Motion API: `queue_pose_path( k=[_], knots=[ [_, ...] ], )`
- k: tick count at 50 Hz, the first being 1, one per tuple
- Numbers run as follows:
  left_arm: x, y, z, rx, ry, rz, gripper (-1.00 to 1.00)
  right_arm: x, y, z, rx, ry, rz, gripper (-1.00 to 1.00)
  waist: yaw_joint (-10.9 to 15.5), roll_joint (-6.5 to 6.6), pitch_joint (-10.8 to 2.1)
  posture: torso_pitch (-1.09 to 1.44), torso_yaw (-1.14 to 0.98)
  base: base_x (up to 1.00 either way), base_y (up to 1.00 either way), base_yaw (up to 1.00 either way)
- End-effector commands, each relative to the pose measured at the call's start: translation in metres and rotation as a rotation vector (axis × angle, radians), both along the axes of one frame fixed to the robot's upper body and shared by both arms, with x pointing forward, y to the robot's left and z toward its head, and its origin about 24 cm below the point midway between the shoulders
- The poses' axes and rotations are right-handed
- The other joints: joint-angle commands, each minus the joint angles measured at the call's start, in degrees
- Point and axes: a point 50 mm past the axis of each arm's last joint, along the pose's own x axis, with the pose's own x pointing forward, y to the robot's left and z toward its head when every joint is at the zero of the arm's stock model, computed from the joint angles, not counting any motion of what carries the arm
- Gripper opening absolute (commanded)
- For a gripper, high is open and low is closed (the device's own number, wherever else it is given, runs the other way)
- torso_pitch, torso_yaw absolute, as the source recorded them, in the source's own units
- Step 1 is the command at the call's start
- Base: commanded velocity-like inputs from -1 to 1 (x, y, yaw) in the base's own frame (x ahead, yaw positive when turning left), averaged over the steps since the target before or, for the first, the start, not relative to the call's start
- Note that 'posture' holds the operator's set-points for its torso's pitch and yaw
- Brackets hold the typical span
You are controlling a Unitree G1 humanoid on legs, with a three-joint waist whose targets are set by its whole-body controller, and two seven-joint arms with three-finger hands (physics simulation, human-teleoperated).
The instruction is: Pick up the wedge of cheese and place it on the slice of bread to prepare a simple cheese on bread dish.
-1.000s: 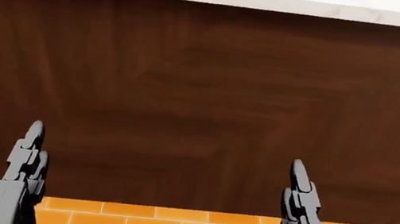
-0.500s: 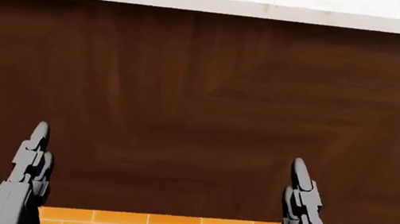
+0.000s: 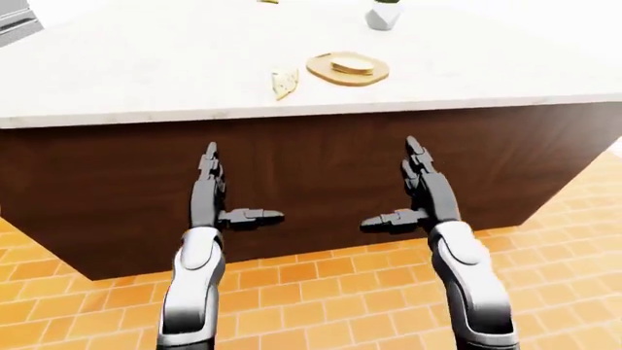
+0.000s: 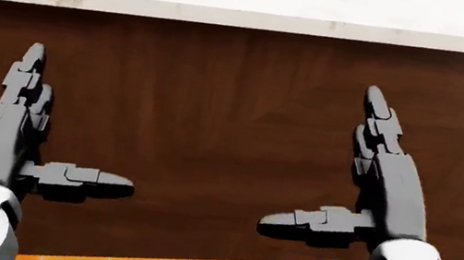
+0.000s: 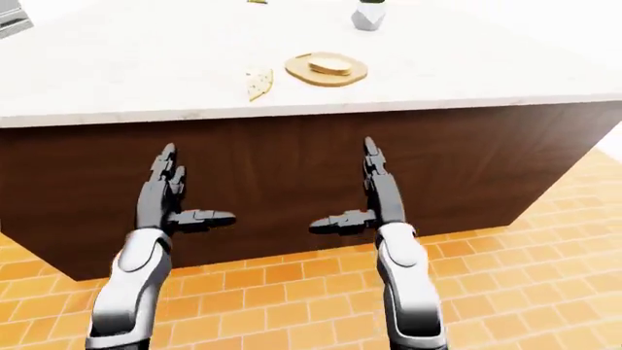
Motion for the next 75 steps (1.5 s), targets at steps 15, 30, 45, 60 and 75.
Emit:
queue_pose_path(
  k=[15, 30, 45, 60, 75],
  knots=[
    [0.054, 0.004, 0.154, 0.091, -0.157, -0.008, 1.0, 0.071, -0.014, 0.115, -0.045, -0.059, 0.048, 1.0, 0.78, -2.38, -0.33, 0.0, 0.0, 0.0, 0.0, 0.0],
    [0.062, 0.005, 0.215, 0.154, -0.204, 0.008, 1.0, 0.092, -0.018, 0.174, -0.073, -0.082, 0.066, 1.0, -0.05, -3.51, -0.12, 0.0, 0.0, 0.0, 0.0, 0.0],
    [0.064, -0.002, 0.231, 0.165, -0.218, -0.005, 1.0, 0.091, -0.022, 0.197, -0.149, -0.091, 0.051, 1.0, -1.16, -1.19, -1.58, 0.0, 0.0, 0.03, 0.0, 0.0],
    [0.062, -0.004, 0.232, 0.167, -0.223, -0.009, 1.0, 0.089, -0.02, 0.205, -0.162, -0.087, 0.058, 1.0, -0.87, -1.79, -0.68, 0.0, 0.0, 0.26, 0.0, 0.0],
    [0.062, -0.008, 0.233, 0.178, -0.224, -0.013, 1.0, 0.088, -0.021, 0.207, -0.188, -0.081, 0.059, 1.0, -0.44, -1.17, -0.86, 0.0, 0.0, 0.31, 0.0, 0.0]
  ],
)
